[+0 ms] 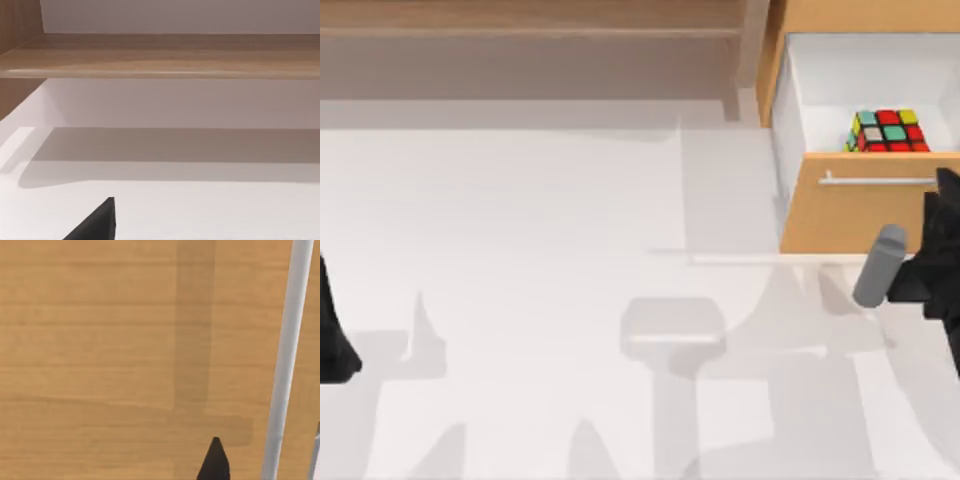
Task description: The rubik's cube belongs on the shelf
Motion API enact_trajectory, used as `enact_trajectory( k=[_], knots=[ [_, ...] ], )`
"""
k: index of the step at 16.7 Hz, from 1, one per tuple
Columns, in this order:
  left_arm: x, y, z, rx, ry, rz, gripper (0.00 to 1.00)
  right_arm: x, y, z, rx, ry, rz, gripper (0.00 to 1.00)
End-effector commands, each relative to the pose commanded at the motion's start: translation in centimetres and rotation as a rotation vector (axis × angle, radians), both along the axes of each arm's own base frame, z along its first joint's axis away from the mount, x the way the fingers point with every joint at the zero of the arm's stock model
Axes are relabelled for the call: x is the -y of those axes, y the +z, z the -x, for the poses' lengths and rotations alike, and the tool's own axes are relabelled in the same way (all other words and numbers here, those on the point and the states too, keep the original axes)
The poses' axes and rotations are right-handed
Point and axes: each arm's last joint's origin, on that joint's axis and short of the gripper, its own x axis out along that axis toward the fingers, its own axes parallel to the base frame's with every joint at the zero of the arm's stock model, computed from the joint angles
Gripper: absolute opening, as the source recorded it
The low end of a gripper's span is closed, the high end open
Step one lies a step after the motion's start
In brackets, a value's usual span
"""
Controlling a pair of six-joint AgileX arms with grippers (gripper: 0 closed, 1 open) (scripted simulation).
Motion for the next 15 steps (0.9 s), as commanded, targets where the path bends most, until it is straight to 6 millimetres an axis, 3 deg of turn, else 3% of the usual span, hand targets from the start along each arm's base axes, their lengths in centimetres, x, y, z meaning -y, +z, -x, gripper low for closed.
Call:
enact_trajectory(
  k=[4,15],
  knots=[
    [0.00,0.00,0.00,0.000,0.000,0.000,1.00,0.00,0.00,0.00,0.000,0.000,0.000,0.98],
    [0.00,0.00,0.00,0.000,0.000,0.000,1.00,-0.04,0.04,0.34,0.003,0.001,-0.001,1.00]
  ],
)
